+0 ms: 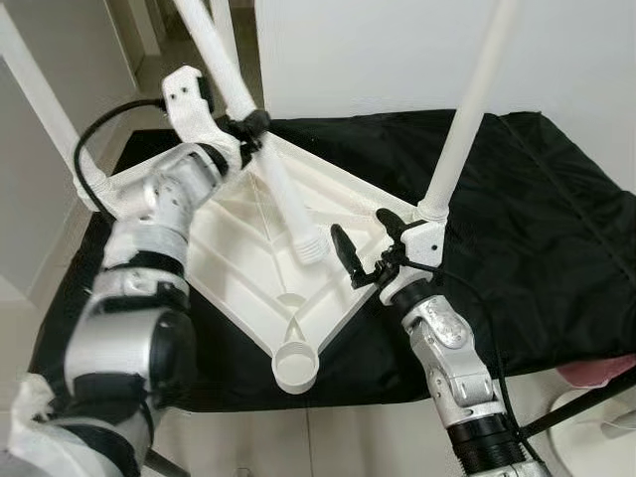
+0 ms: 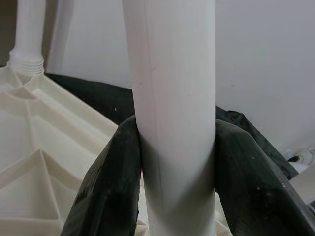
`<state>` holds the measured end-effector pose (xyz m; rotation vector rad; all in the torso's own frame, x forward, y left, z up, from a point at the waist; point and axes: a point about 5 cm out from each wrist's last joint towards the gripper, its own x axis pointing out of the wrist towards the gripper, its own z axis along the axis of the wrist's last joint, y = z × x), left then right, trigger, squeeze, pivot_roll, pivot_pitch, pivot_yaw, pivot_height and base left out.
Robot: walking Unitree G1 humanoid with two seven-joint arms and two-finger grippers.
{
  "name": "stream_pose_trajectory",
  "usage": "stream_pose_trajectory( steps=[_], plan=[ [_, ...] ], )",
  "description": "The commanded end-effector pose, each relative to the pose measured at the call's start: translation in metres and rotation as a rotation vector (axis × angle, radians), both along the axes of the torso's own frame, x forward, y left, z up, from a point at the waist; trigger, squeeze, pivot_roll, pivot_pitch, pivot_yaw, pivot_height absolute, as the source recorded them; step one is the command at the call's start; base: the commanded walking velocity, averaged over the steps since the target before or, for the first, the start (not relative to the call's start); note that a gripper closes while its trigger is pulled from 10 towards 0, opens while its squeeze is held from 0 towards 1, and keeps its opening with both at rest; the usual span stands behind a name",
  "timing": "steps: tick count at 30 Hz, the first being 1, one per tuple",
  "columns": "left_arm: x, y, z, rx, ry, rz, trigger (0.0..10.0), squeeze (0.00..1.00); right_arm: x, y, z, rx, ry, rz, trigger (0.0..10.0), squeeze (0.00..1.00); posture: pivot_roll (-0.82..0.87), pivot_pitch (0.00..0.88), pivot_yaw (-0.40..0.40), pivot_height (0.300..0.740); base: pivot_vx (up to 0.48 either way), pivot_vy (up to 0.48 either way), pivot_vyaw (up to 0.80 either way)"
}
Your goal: Building children table
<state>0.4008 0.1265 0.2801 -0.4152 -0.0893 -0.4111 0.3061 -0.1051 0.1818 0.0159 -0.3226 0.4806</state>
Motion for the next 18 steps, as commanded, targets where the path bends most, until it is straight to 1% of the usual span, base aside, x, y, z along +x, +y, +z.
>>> stream_pose_trajectory(
  steps=[1,3,6,7,8,10,13,14,16,18],
  plan=[
    [-0.004,-0.002,0.011,0.039,-0.077,0.023,10.0,0.00,0.002,-0.001,0.001,0.008,0.030,0.016,10.0,0.00,-0.02,0.000,-0.022,0.740,0.000,0.000,0.00],
    [-0.010,-0.008,0.015,0.078,-0.142,0.022,10.0,0.00,0.007,-0.002,0.003,0.012,0.050,0.031,10.0,0.00,-0.01,0.000,-0.029,0.740,0.000,0.000,0.00],
    [-0.018,-0.017,0.018,0.133,-0.193,0.003,10.0,0.00,0.012,-0.001,0.008,0.009,0.051,0.046,10.0,0.00,0.00,0.000,-0.052,0.740,0.000,0.000,0.00],
    [-0.018,-0.017,0.018,0.133,-0.193,0.003,10.0,0.00,0.012,-0.001,0.008,0.009,0.051,0.046,10.0,0.00,0.00,0.000,-0.052,0.740,0.000,0.000,0.00],
    [-0.020,-0.019,0.018,0.149,-0.205,0.008,10.0,0.00,0.014,-0.001,0.009,0.008,0.052,0.048,10.0,0.00,0.01,0.000,-0.056,0.740,0.000,0.000,0.00],
    [-0.024,-0.021,0.021,0.154,-0.234,0.028,10.0,0.00,0.018,0.000,0.012,-0.013,0.051,0.058,10.0,0.00,0.01,0.000,-0.061,0.740,0.000,0.000,0.00],
    [-0.026,-0.025,0.022,0.156,-0.246,0.022,10.0,0.00,0.022,0.001,0.014,-0.027,0.050,0.061,10.0,0.00,0.02,0.000,-0.062,0.740,0.000,0.000,0.00],
    [-0.029,-0.031,0.023,0.173,-0.262,0.022,10.0,0.00,0.028,0.001,0.015,-0.045,0.057,0.056,10.0,0.00,0.03,0.000,-0.064,0.740,0.000,0.000,0.00],
    [-0.035,-0.050,0.026,0.203,-0.294,-0.019,10.0,0.00,0.038,-0.002,0.018,-0.092,0.063,0.064,10.0,0.00,0.04,0.001,-0.050,0.740,0.000,0.000,0.00],
    [-0.035,-0.050,0.026,0.203,-0.294,-0.019,10.0,0.00,0.038,-0.002,0.018,-0.092,0.063,0.064,10.0,0.00,0.04,0.001,-0.050,0.740,0.000,0.000,0.00]
  ],
)
